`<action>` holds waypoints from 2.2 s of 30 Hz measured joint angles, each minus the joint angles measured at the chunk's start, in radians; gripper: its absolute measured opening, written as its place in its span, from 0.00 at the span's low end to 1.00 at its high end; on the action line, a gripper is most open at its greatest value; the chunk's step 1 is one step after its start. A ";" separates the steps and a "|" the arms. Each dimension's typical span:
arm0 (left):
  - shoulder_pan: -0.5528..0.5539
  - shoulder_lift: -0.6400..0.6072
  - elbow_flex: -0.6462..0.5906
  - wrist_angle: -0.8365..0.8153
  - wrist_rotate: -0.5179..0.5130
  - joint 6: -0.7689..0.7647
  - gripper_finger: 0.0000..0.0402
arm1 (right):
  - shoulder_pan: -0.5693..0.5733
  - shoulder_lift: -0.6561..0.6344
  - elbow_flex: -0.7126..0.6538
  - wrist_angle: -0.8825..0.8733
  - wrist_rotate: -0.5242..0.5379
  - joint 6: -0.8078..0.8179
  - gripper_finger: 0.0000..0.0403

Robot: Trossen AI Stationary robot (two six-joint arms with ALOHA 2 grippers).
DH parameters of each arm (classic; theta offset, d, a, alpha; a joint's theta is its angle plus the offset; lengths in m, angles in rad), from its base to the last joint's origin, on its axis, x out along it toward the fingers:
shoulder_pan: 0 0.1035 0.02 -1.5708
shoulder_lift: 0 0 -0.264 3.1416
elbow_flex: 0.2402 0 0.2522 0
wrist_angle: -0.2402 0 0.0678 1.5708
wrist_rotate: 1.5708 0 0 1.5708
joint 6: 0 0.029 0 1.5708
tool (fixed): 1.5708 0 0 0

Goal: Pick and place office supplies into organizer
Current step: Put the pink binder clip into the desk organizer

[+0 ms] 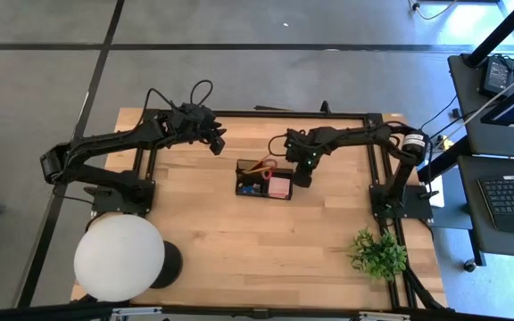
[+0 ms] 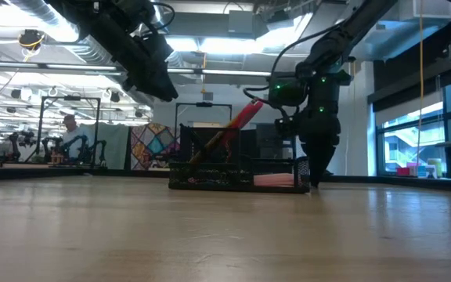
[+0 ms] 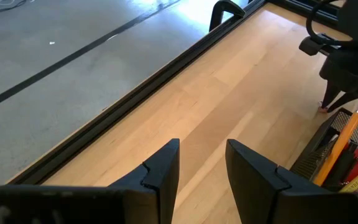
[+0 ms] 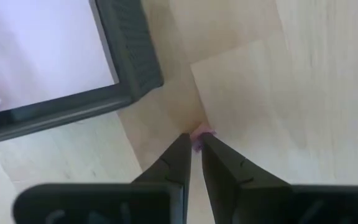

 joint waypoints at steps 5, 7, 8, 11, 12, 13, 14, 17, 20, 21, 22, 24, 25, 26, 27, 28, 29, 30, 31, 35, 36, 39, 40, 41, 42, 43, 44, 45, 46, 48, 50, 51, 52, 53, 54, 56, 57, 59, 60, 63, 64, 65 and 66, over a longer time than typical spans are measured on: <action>0.000 0.000 0.000 0.000 0.000 0.000 0.31 | -0.030 -0.001 -0.001 0.006 0.009 -0.029 0.10; 0.000 0.000 0.000 0.000 0.000 0.000 0.31 | -0.035 -0.002 -0.006 0.024 0.023 -0.031 0.10; 0.000 0.000 0.000 0.000 0.000 0.000 0.31 | -0.037 -0.002 -0.011 0.033 0.025 -0.030 0.10; 0.000 0.000 0.000 0.000 0.000 0.000 0.31 | -0.043 -0.005 -0.033 0.059 0.030 -0.034 0.10; 0.000 0.000 0.000 0.000 0.000 0.000 0.31 | -0.046 -0.007 -0.041 0.066 0.027 -0.032 0.10; 0.000 0.000 0.000 0.000 0.000 0.000 0.31 | -0.049 -0.008 -0.047 0.073 0.028 -0.027 0.10; 0.000 0.000 0.000 0.000 0.000 0.000 0.31 | -0.051 -0.009 -0.050 0.076 0.026 -0.025 0.10; 0.000 0.000 0.000 0.000 0.000 0.000 0.31 | -0.050 -0.010 -0.055 0.081 0.027 -0.025 0.10; 0.000 0.000 0.000 0.001 0.000 0.000 0.31 | -0.049 -0.010 -0.051 0.078 0.014 -0.047 0.10; 0.000 0.000 0.000 0.001 0.000 0.000 0.31 | -0.049 -0.010 -0.051 0.077 0.006 -0.052 0.10; 0.000 0.000 0.000 0.001 0.000 0.000 0.31 | -0.049 -0.009 -0.048 0.074 0.000 -0.055 0.10; 0.000 0.000 0.000 0.001 0.000 -0.001 0.31 | -0.049 -0.008 -0.044 0.072 -0.005 -0.052 0.11; 0.000 0.000 0.000 0.001 0.000 -0.001 0.31 | -0.049 -0.008 -0.042 0.071 -0.004 -0.052 0.12; 0.000 0.000 0.000 0.001 0.000 -0.001 0.31 | -0.049 -0.007 -0.041 0.070 -0.004 -0.052 0.12; 0.000 0.000 0.000 0.001 0.000 -0.001 0.31 | -0.049 -0.007 -0.041 0.070 -0.005 -0.052 0.13; 0.000 0.000 0.000 0.001 0.000 -0.001 0.31 | -0.049 -0.007 -0.041 0.069 -0.006 -0.052 0.13; 0.000 0.000 0.000 0.001 0.000 -0.001 0.31 | -0.049 -0.007 -0.041 0.068 -0.006 -0.052 0.14; 0.000 0.000 0.000 0.001 0.000 -0.001 0.31 | -0.049 -0.007 -0.041 0.066 -0.007 -0.052 0.15; 0.000 0.000 0.000 0.001 0.000 -0.001 0.31 | -0.049 -0.009 -0.041 0.063 -0.009 -0.052 0.15; 0.000 0.000 0.000 0.001 0.000 -0.001 0.31 | -0.049 -0.034 -0.043 0.047 -0.009 -0.042 0.18; 0.000 0.000 0.000 0.001 0.000 -0.001 0.31 | -0.048 -0.045 -0.043 0.045 -0.005 -0.033 0.18; 0.000 0.000 0.000 0.001 0.000 -0.001 0.31 | -0.048 -0.083 -0.051 0.016 0.004 -0.024 0.19; 0.000 0.000 0.000 0.001 0.000 0.000 0.31 | -0.049 -0.101 -0.050 0.023 0.006 -0.020 0.19; 0.000 0.000 0.000 0.001 0.000 -0.001 0.31 | -0.049 -0.122 -0.047 0.023 0.007 -0.012 0.19; 0.000 0.000 0.000 0.001 0.000 0.000 0.31 | -0.049 -0.142 -0.046 0.024 0.009 -0.002 0.19; 0.000 0.000 0.000 0.001 0.000 0.000 0.31 | -0.049 -0.155 -0.045 0.024 0.009 0.001 0.19; 0.000 0.000 0.000 0.001 0.000 0.000 0.31 | -0.049 -0.169 -0.046 0.023 0.009 0.003 0.19; 0.000 0.000 0.000 0.001 0.000 0.000 0.31 | -0.049 -0.185 -0.047 0.020 0.009 0.003 0.19; 0.000 0.000 0.000 0.001 0.000 0.000 0.31 | -0.049 -0.205 -0.047 0.019 0.009 0.004 0.19; 0.000 0.000 0.000 0.001 0.000 0.000 0.31 | -0.048 -0.245 -0.045 0.017 0.009 0.009 0.19; 0.000 0.000 0.000 0.001 0.000 0.000 0.31 | -0.048 -0.279 -0.045 0.009 0.019 0.028 0.19; 0.000 0.000 0.000 0.001 0.000 0.000 0.31 | -0.048 -0.295 -0.045 0.009 0.021 0.028 0.19; 0.000 0.000 0.000 0.001 0.000 0.000 0.31 | -0.049 -0.311 -0.044 0.011 0.022 0.028 0.19; 0.000 0.000 0.000 0.001 0.000 0.000 0.31 | -0.049 -0.325 -0.044 0.012 0.022 0.027 0.19; 0.000 0.000 0.000 0.001 0.000 0.000 0.31 | -0.050 -0.337 -0.043 0.012 0.022 0.028 0.19; 0.000 0.000 0.000 0.001 0.000 0.000 0.31 | -0.050 -0.355 -0.043 0.012 0.022 0.028 0.19; 0.000 0.000 0.000 0.001 0.000 0.000 0.31 | -0.050 -0.365 -0.043 0.012 0.022 0.027 0.19; 0.000 0.000 0.000 0.001 0.000 0.000 0.31 | -0.046 -0.380 -0.043 0.012 0.015 0.028 0.19; 0.000 0.000 0.000 0.001 0.000 0.000 0.31 | -0.041 -0.385 -0.043 0.012 0.006 0.029 0.19; 0.000 0.000 0.000 0.001 0.000 0.000 0.31 | -0.020 -0.401 -0.043 0.012 -0.059 0.029 0.19; 0.000 0.000 0.000 0.001 0.000 0.000 0.31 | -0.011 -0.407 -0.043 0.012 -0.088 0.031 0.19; 0.000 0.000 0.000 0.001 0.000 0.000 0.31 | -0.001 -0.413 -0.043 0.012 -0.113 0.031 0.19; 0.000 0.000 0.000 0.001 0.000 0.000 0.31 | 0.010 -0.419 -0.043 0.013 -0.132 0.031 0.19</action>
